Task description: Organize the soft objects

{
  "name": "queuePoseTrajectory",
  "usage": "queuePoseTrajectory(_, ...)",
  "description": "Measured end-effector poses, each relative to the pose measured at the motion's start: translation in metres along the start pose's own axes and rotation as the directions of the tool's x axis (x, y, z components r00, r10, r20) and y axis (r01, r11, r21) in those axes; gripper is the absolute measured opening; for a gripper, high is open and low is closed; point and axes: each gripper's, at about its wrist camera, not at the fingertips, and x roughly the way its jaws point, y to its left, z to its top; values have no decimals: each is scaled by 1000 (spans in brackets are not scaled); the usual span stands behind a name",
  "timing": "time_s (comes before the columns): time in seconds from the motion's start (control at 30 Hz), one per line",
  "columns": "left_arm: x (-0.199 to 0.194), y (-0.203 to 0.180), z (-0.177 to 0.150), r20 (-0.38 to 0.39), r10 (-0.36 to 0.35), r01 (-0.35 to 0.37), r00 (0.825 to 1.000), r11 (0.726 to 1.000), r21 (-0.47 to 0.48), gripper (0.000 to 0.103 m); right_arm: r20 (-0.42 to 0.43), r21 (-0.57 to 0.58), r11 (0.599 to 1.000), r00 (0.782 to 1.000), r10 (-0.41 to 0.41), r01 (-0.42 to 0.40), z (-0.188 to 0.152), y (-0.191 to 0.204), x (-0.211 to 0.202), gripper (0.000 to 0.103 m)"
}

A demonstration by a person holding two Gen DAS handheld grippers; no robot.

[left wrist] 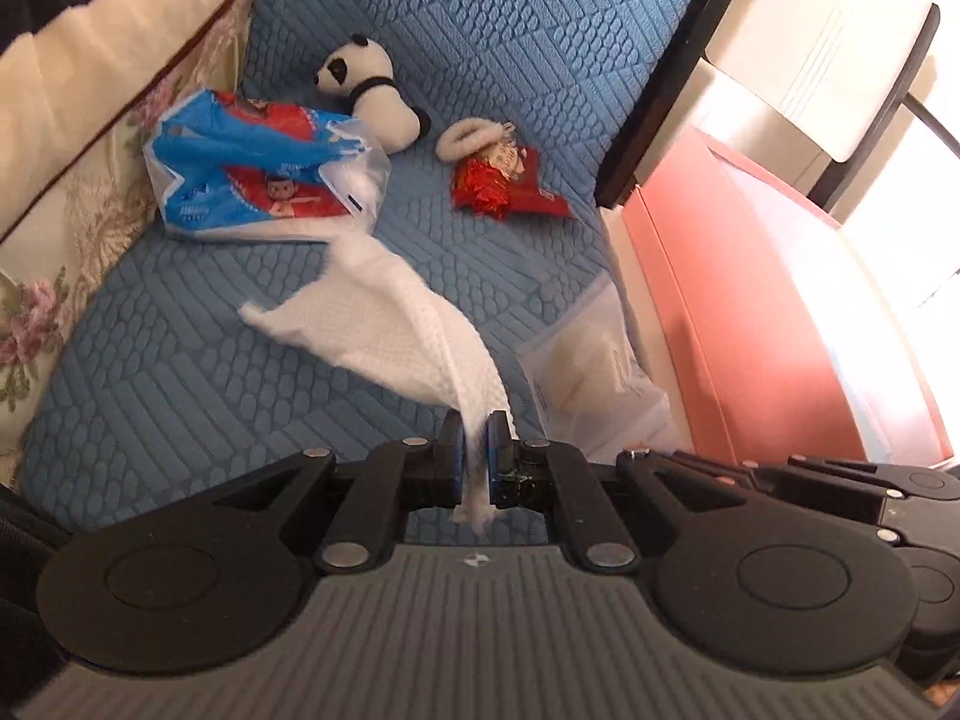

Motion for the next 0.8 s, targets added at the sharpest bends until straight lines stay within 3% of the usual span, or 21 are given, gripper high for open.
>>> queuePoseTrajectory(0.1,3,0,1,-7,9,-9,1000,1000,-11,11,-6,15,1000,1000,11,-11,-1,-3,-1,5)
queuePoseTrajectory(0.2,9,5,0,-26,10,-12,1000,999,-48,35,9,16,1000,1000,24,-24,-1,-4,-4,6)
queuePoseTrajectory(0.23,11,7,0,-33,8,-10,999,998,-67,48,12,15,1000,1000,23,-23,-1,-4,-5,6)
queuePoseTrajectory(0.37,13,11,0,-35,16,-19,999,994,-105,64,13,4,1000,1000,-11,11,-2,-3,-6,10)
queuePoseTrajectory(0.4,14,12,0,-33,19,-23,999,994,-111,65,14,3,1000,1000,-27,27,-2,-3,-7,13)
queuePoseTrajectory(0.47,15,15,0,-29,11,-15,1000,992,-127,65,31,-4,998,998,-55,55,-1,-4,-10,42)
queuePoseTrajectory(0.5,16,17,0,-27,3,-7,1000,990,-138,65,45,-4,998,997,-59,59,0,-4,-12,46)
queuePoseTrajectory(0.67,20,23,1,-21,-1,-3,1000,984,-180,65,106,-42,994,990,-94,99,2,0,-17,48)
queuePoseTrajectory(0.8,26,23,1,-18,2,-5,1000,981,-195,65,96,-53,993,991,-96,101,5,2,-8,48)
